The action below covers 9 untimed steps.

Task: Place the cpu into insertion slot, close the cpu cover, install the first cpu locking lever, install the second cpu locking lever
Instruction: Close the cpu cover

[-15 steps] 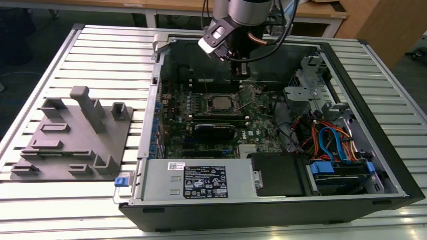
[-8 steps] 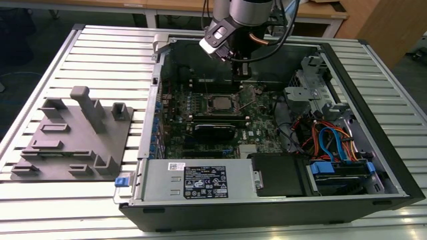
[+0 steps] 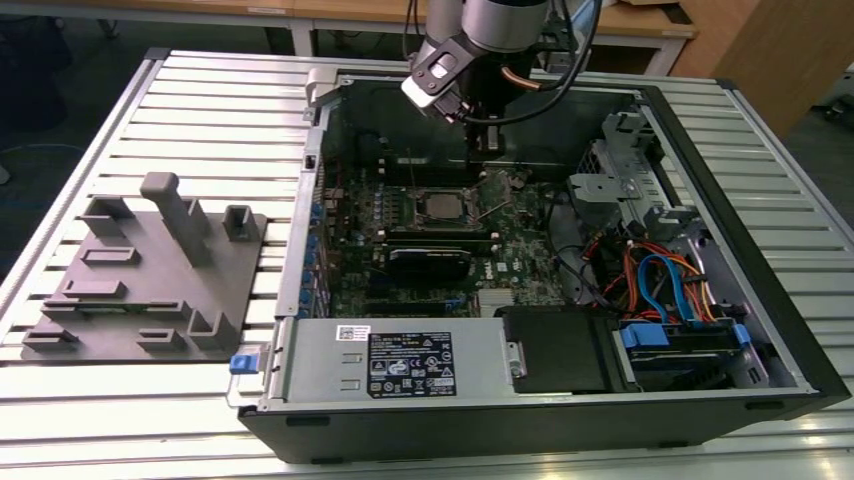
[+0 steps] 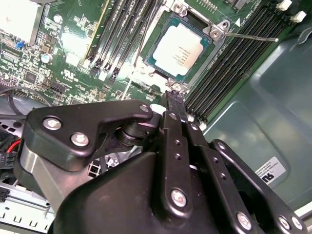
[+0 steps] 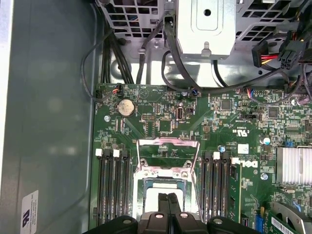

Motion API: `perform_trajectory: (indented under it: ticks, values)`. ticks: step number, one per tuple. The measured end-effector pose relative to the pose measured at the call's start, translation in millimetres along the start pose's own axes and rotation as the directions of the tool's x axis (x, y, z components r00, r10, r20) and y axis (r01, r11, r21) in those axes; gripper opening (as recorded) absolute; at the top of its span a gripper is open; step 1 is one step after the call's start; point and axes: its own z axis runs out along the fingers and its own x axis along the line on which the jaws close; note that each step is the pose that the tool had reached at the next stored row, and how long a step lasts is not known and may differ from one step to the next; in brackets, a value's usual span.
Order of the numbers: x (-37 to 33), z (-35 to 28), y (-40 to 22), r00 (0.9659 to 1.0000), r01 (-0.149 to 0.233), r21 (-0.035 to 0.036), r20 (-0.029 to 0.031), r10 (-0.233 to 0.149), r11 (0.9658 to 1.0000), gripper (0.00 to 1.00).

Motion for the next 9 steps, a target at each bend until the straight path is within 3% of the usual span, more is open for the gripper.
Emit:
perform_trajectory:
  ticks: [9]
  values:
    - [0.0,0.0,2.2,1.0000,0.000,0.0000,0.0000,0.000,1.0000,0.10]
